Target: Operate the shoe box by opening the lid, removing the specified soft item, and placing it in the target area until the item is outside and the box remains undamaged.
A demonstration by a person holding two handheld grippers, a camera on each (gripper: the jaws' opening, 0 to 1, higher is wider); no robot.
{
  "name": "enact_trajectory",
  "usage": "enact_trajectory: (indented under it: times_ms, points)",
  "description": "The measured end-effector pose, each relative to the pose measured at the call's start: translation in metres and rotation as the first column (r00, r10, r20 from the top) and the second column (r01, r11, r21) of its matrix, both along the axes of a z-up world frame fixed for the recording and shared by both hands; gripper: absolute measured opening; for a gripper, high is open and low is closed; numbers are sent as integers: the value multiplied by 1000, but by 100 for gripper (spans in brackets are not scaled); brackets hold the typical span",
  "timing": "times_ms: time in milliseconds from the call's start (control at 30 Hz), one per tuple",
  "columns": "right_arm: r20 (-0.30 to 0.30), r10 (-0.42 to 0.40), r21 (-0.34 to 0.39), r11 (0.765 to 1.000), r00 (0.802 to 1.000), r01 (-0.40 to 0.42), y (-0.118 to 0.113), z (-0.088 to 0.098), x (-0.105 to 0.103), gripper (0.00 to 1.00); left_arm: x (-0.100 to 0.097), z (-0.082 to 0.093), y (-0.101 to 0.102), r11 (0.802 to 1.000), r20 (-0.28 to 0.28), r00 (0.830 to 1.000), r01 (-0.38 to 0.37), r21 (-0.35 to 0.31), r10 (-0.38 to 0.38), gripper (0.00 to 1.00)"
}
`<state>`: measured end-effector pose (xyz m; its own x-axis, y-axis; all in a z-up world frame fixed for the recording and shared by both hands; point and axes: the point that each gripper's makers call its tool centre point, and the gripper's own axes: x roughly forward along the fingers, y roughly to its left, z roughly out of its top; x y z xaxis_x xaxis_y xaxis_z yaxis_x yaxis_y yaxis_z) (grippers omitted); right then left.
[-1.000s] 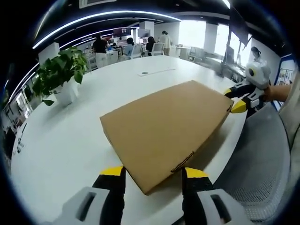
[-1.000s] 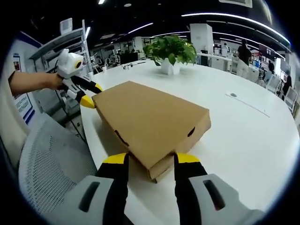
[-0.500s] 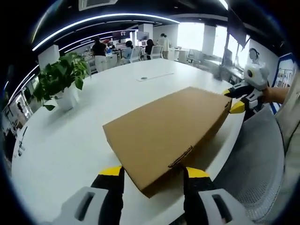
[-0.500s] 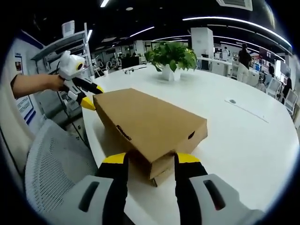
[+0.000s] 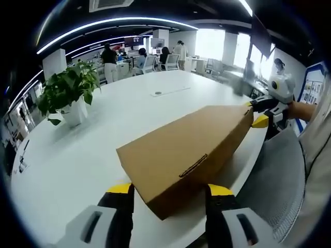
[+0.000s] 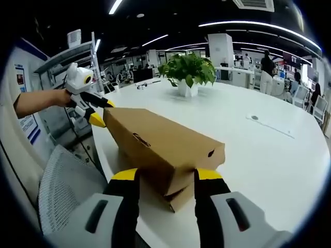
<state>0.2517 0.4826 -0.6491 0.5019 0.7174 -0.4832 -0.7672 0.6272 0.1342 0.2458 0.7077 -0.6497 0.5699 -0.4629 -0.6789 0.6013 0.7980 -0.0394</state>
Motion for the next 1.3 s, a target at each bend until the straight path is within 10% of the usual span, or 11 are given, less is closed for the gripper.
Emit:
enact_trajectory:
  times_ms: [633,1300]
  points:
    - [111,-8,3,1000,994,8,0,39,33,35,28,38,-3,999,114,993,0,-50,6,62]
    - [148,-61,35,998,987,56,-4,60,80,26,82,63,16,994,248,963,-102,-39,109,28]
